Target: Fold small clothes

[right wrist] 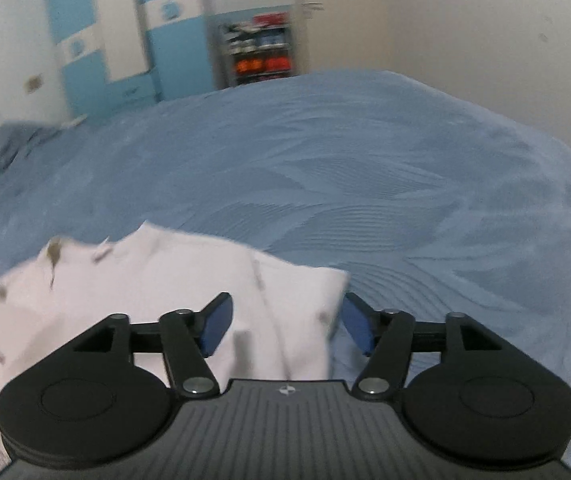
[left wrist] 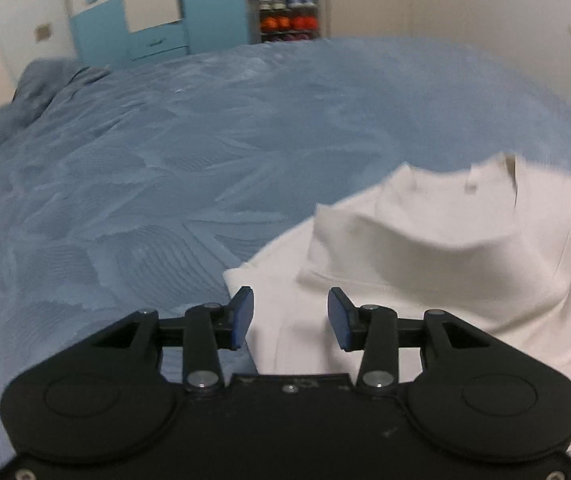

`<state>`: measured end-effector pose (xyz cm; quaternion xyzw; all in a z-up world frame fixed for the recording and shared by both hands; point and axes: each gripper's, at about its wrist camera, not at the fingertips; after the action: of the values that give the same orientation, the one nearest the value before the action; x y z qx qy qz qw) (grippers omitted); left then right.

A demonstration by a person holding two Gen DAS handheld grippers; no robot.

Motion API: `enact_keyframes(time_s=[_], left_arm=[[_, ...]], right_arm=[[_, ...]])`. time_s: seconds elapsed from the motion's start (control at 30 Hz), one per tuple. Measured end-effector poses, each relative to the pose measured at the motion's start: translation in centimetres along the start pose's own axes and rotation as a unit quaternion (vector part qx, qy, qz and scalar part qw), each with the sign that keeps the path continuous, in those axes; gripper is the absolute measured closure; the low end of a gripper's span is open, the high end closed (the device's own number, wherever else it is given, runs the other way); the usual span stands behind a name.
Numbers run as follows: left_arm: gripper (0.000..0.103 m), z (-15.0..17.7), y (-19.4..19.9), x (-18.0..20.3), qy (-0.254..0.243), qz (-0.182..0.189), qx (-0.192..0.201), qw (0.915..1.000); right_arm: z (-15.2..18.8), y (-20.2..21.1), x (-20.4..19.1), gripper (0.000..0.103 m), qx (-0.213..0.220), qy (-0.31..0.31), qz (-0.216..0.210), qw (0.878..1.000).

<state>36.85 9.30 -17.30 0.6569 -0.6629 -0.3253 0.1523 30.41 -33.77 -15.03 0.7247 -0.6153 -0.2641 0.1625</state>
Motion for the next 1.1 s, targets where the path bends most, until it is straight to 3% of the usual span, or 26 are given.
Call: enact_keyframes(time_s=[0.13,0.3,0.37,0.4,0.43,0.47,0.5,0.67,0.83,0.93,1.1], left_arm=[[0.059,-0.1,-1.0,1.6,-0.031,-0.009,0.015,0.9994],[0.057,-0.2,-3.1,2.5,-0.050,0.034,0.008,0.9981],[0.057,-0.1,-4.1,3.0,-0.060,0.032,0.008,0.9976],[0.059,-0.1,-4.3,3.2,-0.058,0.030,0.009,0.9978],[0.072,0.0,-4.7,3.0,-0.046,0.033,0.008,0.9984],[0.088,0.1,-4.4,3.1,-0.034,0.029,0.007,0.9990],[0.101,0.2,-4.3,3.0,-0.025,0.027,0.004,0.9993],[0.101,0.1,-0.1,1.2,0.041,-0.007,0.049,0.9979],[0.101,-0.7,6.5,-0.8,0.098,-0.070,0.112,0.9864],[0.101,-1.0,7.7,-0.9,0.117,-0.099,0.120,0.9808],[0.101,-0.2,1.8,1.1,0.098,-0.125,0.054,0.9859]], right_arm=[[-0.2,-2.3,-2.0,0.022,-0.014,0.053,-0.006,0.998],[-0.1,-5.4,-2.8,0.022,-0.045,0.073,-0.013,0.996],[0.0,-6.2,-2.5,0.021,-0.051,0.075,-0.014,0.996],[0.1,-6.4,-2.3,0.041,-0.049,0.068,-0.012,0.996],[0.3,-6.5,-2.1,0.083,-0.047,0.060,-0.014,0.997],[0.4,-6.4,-1.9,0.094,-0.047,0.054,-0.007,0.997],[0.4,-6.3,-1.7,0.094,-0.041,0.046,-0.004,0.998],[0.3,-2.6,-3.9,0.094,0.026,0.066,0.026,0.997],[-0.9,2.7,-6.3,0.094,0.107,0.066,0.055,0.991],[-1.1,3.6,-6.8,0.094,0.141,0.056,0.081,0.985],[0.1,-2.1,-5.9,0.095,0.076,0.018,0.113,0.991]])
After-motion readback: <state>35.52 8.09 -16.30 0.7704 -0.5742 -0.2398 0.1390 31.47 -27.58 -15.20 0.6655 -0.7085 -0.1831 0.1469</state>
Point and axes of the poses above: each gripper's, at about its wrist camera, not at the fingertips, and y roughly against the way its jaws point, x to its right, z to its underside, and after that the axes turned 12 degrees about -z, right-handed
